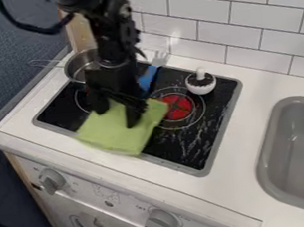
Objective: Move the green cloth to the left burner below the silver pot
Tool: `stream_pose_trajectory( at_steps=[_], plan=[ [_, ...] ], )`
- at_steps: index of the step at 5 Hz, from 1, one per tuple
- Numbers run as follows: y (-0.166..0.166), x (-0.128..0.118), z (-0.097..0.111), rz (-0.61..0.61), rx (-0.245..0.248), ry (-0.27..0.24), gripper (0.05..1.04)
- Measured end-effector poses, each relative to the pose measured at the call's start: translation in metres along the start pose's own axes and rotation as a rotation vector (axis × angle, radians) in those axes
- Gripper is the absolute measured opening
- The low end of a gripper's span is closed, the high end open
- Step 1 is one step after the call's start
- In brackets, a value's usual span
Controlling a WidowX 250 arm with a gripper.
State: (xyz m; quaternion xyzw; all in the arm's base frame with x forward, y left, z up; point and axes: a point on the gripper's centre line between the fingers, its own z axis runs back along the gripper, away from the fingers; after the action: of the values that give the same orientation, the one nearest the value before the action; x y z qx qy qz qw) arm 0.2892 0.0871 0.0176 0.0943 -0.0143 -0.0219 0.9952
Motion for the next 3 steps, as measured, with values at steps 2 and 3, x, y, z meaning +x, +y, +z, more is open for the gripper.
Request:
stream_pose_trajectory(
  at_steps=[2, 3],
  plan=[
    [0.035, 0.004, 0.002, 0.056, 0.053, 0.041, 1.001],
    [0.035, 0.007, 0.004, 0.035, 0.031, 0.034, 1.001]
  ],
)
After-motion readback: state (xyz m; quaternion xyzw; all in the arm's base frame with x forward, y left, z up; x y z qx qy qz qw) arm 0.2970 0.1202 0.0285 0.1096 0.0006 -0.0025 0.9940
